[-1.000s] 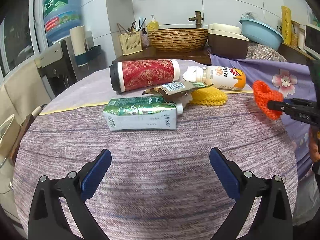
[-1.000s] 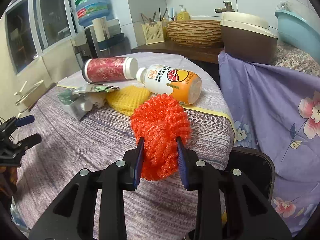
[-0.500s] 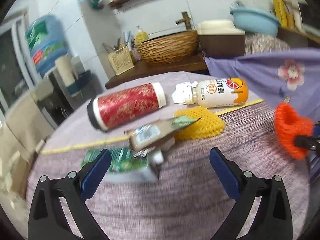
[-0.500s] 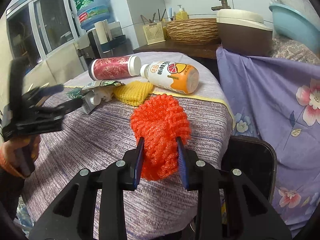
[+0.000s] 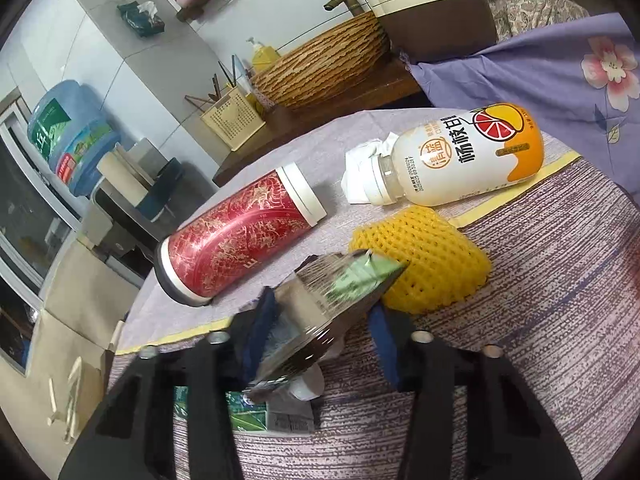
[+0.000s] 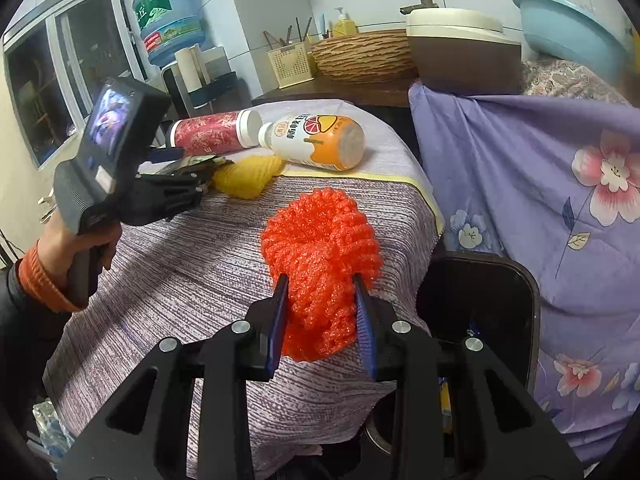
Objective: Collect trash
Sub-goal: 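Grasp the brown snack bag with the left tool while the right lifts the orange net, then drop the orange net into the bin with the right tool while the left carries the snack bag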
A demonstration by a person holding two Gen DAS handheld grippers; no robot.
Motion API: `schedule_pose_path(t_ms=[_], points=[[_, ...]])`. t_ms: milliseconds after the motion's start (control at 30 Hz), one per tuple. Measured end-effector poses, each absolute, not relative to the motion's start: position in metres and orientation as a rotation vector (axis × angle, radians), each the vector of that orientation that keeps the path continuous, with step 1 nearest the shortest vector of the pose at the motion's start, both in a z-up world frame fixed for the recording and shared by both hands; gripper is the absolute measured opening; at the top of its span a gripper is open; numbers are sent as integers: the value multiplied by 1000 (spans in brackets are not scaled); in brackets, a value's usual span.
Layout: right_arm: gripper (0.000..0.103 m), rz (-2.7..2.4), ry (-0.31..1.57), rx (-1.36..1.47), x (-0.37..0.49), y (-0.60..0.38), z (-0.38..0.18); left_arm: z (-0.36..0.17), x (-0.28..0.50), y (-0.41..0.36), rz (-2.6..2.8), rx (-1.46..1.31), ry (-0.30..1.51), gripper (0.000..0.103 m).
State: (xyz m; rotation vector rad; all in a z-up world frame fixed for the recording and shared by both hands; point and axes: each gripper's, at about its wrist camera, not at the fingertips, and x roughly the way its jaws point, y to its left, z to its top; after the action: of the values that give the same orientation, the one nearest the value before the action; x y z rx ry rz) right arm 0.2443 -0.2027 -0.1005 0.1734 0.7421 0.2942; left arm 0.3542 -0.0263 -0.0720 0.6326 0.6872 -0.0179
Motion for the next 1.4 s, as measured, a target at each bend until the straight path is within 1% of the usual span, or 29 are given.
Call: schedule_pose_path(t_ms=[33, 100, 133, 200, 267, 433, 700, 800, 1167, 1300, 1400], points=[[31, 293, 741, 175, 243, -203, -100, -70, 352, -26, -8, 633, 669, 30], [31, 293, 736, 180, 240, -205, -100, -61, 347, -24, -6, 595, 630, 23], [31, 292, 733, 183, 240, -205, -100, -58, 345, -22, -4, 577, 614, 21], [31, 292, 727, 190, 237, -207, -100, -46, 338, -15, -2, 529, 576, 13], [31, 292, 725, 198, 236, -209, -101, -33, 329, -4, -12, 459, 551, 8], [31, 294, 718, 226, 229, -214, -105, -15, 298, 19, -75, 271, 530, 7], [31, 279, 715, 259, 216, -224, -111, -7, 246, 36, -155, 99, 516, 7], [31, 258, 706, 259, 210, -229, -112, -7, 227, 30, -185, 90, 503, 7], [31, 97, 724, 340, 185, -286, -135, -25, 179, -35, -368, 57, 515, 7], [31, 29, 746, 335, 182, -306, -151, -30, 173, -62, -437, 47, 524, 7], [31, -6, 784, 319, 188, -316, -173, -35, 170, -83, -481, 50, 537, 7]])
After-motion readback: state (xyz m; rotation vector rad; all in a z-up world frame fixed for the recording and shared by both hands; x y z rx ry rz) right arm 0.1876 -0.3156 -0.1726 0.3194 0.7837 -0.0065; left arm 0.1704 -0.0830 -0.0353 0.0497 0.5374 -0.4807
